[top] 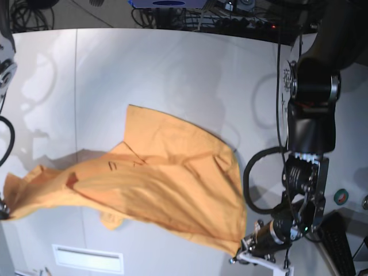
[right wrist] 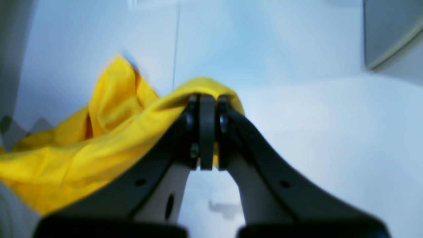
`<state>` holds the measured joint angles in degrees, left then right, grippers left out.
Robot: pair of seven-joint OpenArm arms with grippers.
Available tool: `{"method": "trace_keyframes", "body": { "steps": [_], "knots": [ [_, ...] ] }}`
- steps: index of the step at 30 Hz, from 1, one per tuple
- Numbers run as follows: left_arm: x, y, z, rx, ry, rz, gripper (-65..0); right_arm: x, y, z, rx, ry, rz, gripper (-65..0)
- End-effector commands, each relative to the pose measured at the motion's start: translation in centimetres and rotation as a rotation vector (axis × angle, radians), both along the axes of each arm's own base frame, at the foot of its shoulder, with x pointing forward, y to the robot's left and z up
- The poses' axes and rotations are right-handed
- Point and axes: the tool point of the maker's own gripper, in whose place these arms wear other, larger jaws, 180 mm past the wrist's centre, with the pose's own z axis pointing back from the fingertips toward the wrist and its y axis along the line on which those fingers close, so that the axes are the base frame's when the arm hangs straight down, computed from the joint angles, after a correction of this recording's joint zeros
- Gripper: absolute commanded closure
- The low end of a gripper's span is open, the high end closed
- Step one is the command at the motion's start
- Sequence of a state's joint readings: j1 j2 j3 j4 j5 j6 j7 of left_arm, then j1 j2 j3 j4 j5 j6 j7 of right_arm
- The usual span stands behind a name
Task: Layout the t-shirt on the table in an organized manner, then fold the t-shirt properly
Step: 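Lift the shirt with both grippers and swing it over the table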
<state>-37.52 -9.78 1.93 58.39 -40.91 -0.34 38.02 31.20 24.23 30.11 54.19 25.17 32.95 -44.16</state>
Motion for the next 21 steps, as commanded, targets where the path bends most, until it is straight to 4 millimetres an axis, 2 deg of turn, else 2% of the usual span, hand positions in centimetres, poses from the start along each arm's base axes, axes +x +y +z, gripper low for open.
{"method": "trace_keyframes", "body": {
  "steps": [1, 3, 5, 8, 11, 12, 14, 16, 17, 19, 20, 21],
  "knots": [
    [2.4, 0.0, 3.7, 0.022, -0.095, 0.007, 0.0, 2.5, -1.2, 5.0, -0.032, -0.131, -0.004, 0.0],
    [4.8, -1.4, 5.9, 0.057, -0.150, -0.001, 0.0, 4.5, -1.6, 7.8, -0.075, -0.179, 0.017, 0.0],
    [7.1, -2.8, 9.0, 0.072, -0.212, -0.001, 0.0, 6.3, -1.5, 11.0, -0.122, -0.233, 0.043, 0.0],
    [9.5, -3.6, 15.5, 0.056, -0.320, 0.015, 0.0, 7.8, -2.2, 16.7, -0.176, -0.321, 0.047, 0.0],
    [10.1, -4.3, 22.9, 0.031, -0.451, 0.007, 0.0, 8.1, -3.8, 22.2, -0.204, -0.413, 0.015, 0.0],
    [9.8, -4.5, 25.2, 0.001, -0.492, -0.002, 0.0, 7.9, -4.5, 23.6, -0.216, -0.423, 0.005, 0.0],
    [8.4, -4.5, 28.3, -0.079, -0.538, -0.028, 0.0, 6.9, -5.5, 26.5, -0.269, -0.440, -0.006, 0.0],
    [6.4, -4.3, 29.3, -0.138, -0.550, -0.067, 0.0, 5.3, -5.5, 29.6, -0.367, -0.467, -0.001, 0.0],
    [5.1, -3.8, 29.5, -0.137, -0.557, -0.080, 0.0, 4.3, -5.3, 29.7, -0.408, -0.450, 0.003, 0.0],
    [2.6, -3.2, 27.6, -0.115, -0.539, -0.108, 0.0, 1.4, -5.6, 29.4, -0.463, -0.441, -0.030, 0.0],
    [1.4, -2.8, 26.2, -0.092, -0.521, -0.119, 0.0, -0.1, -5.4, 28.8, -0.494, -0.430, -0.044, 0.0],
    [0.4, -2.0, 23.9, -0.067, -0.487, -0.117, 0.0, -1.3, -4.8, 27.5, -0.512, -0.411, -0.046, 0.0]
  ]
}}
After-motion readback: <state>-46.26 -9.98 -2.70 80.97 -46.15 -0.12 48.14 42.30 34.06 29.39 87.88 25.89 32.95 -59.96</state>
